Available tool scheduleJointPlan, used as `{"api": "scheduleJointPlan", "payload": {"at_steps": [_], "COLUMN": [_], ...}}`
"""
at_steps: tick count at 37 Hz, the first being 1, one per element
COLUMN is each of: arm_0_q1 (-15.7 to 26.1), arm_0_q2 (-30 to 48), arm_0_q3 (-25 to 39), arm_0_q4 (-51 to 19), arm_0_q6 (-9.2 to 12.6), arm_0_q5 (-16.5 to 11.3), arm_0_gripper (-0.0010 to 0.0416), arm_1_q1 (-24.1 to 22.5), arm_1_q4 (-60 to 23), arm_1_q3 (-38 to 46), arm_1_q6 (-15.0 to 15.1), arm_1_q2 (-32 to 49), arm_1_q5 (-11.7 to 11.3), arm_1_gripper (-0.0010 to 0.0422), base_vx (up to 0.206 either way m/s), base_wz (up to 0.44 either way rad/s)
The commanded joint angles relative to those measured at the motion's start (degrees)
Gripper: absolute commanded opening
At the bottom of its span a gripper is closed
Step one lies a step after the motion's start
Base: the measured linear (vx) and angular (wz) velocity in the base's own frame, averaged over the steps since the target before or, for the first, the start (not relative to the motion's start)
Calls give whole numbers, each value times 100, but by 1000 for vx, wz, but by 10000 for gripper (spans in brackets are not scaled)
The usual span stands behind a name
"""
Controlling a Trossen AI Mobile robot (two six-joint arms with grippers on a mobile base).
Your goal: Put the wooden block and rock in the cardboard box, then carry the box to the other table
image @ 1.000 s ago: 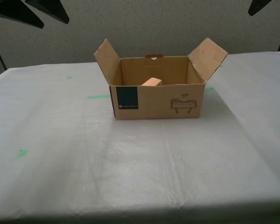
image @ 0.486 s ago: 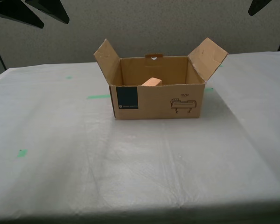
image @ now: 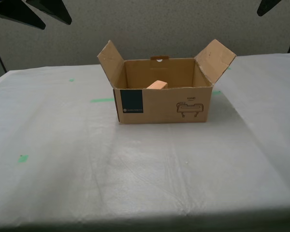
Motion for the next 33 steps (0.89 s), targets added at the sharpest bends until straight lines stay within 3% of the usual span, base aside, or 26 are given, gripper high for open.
{"api": "scheduleJointPlan", "payload": {"at_steps": [1,33], "arm_0_q1": [2,2], "arm_0_q2": [-2,-2], "arm_0_q3": [7,7], "arm_0_q4": [4,7], "arm_0_q6": [22,22], "arm_0_q5": [15,15], "arm_0_gripper": [399,398], "arm_1_q1": [-2,-2], "arm_1_q4": [2,2], "arm_1_q3": [2,2], "arm_1_q6": [-7,-7], "arm_1_q2": [0,0], "arm_1_q5": [9,9], "arm_1_gripper": [302,302], "base_vx": [0,0], "base_wz": [0,0]}}
